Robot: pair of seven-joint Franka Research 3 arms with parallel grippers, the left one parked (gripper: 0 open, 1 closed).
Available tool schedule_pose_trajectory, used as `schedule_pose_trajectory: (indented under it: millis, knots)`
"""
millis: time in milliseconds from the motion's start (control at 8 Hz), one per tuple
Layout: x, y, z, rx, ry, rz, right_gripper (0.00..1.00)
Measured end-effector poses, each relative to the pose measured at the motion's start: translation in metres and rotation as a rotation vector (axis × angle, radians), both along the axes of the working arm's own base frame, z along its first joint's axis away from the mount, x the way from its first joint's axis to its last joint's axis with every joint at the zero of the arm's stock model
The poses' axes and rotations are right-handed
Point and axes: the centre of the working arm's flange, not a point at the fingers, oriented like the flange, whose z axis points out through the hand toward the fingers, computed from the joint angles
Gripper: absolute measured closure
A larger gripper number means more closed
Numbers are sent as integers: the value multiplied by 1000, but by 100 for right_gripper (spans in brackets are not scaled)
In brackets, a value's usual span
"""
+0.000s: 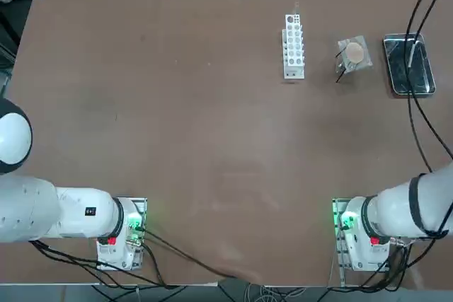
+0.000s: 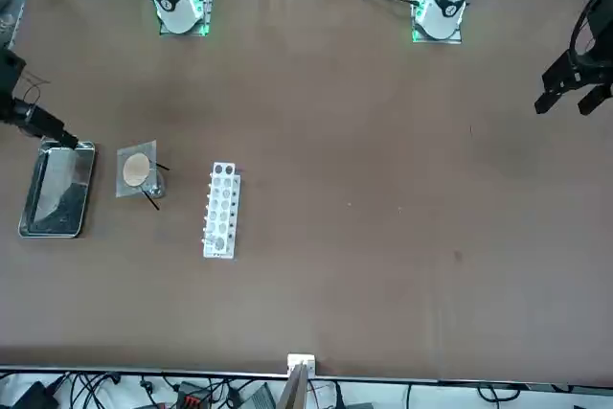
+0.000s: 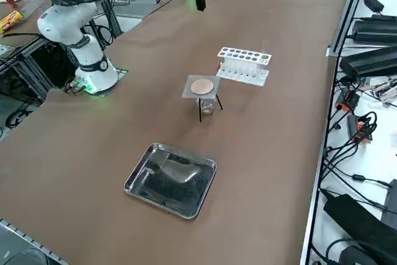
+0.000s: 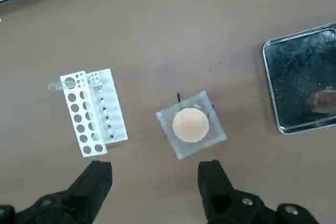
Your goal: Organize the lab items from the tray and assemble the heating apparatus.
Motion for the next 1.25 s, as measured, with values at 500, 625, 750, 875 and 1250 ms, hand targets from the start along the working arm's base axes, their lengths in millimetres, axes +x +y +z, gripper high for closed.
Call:
schedule_pose_trajectory:
  millis: [500, 625, 750, 875, 1250]
  knots:
    - [-39, 23, 9, -84, -10, 106, 0]
    - [-51, 22, 9, -91, -17, 170, 0]
    - [-60, 19, 9, -92, -20, 211, 0]
    - [-65, 17, 10, -91, -24, 236, 0]
    - [-66, 18, 11, -90, -29, 259, 0]
